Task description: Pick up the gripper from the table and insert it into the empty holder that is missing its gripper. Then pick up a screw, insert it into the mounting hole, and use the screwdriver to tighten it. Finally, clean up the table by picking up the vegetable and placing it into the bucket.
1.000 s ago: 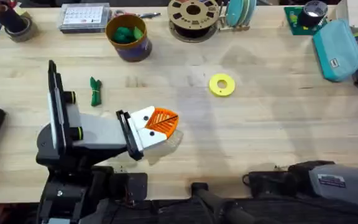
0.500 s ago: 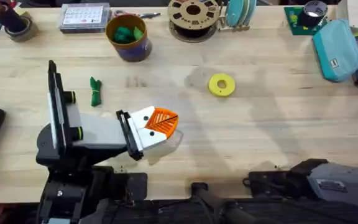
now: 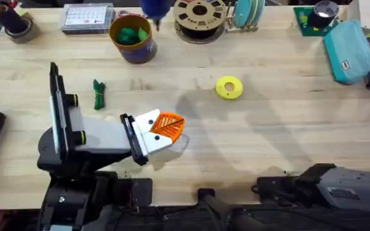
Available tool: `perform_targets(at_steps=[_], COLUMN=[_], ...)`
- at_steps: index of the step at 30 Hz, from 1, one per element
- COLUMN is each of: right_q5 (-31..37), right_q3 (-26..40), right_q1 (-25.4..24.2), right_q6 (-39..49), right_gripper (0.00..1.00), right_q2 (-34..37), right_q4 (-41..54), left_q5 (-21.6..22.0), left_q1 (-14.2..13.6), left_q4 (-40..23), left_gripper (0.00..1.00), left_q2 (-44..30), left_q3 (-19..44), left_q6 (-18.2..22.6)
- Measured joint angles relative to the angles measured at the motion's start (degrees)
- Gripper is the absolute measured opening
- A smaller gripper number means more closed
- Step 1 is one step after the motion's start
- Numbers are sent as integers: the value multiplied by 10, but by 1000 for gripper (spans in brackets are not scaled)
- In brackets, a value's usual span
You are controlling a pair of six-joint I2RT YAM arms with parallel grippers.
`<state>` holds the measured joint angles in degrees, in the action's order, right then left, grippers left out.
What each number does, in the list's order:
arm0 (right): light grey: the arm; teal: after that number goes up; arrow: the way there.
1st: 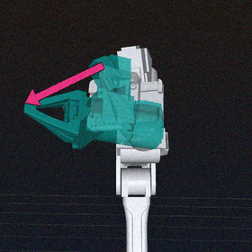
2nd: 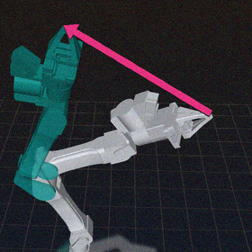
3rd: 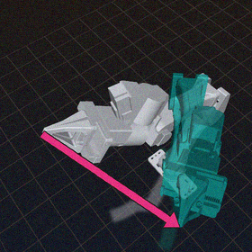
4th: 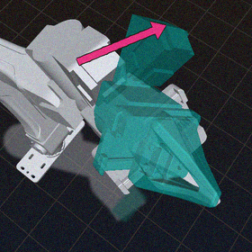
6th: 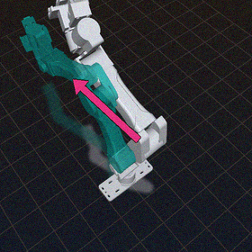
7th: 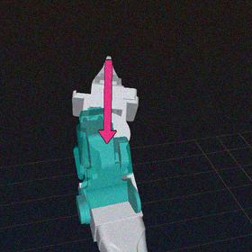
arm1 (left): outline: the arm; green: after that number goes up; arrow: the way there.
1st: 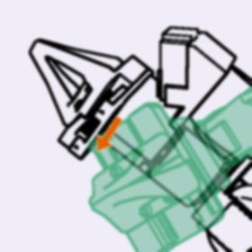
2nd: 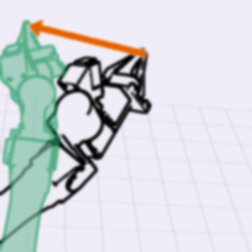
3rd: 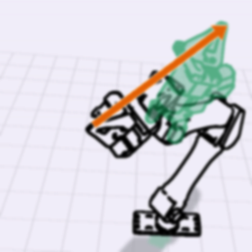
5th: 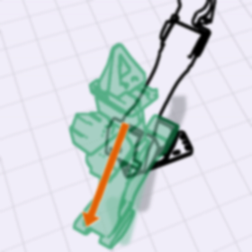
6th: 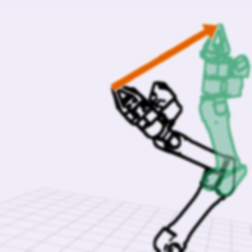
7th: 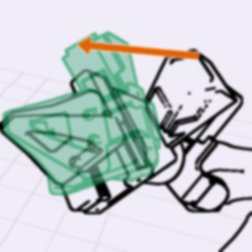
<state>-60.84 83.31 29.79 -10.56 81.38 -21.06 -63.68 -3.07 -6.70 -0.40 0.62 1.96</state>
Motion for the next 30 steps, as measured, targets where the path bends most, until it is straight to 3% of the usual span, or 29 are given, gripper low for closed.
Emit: perform_targets(at_steps=[12, 30], right_q5=[-34, -49], right_q3=[-14, -34], right_q1=[38, 43], right_q6=[-2, 3], right_gripper=[25, 25], right_q2=[0, 0], right_q4=[-2, -3], left_q5=[0, 0], left_q1=[0, 0], left_q4=[0, 0], left_gripper=[9, 9], left_q2=[0, 0], left_q3=[0, 0], left_q6=[0, 0])
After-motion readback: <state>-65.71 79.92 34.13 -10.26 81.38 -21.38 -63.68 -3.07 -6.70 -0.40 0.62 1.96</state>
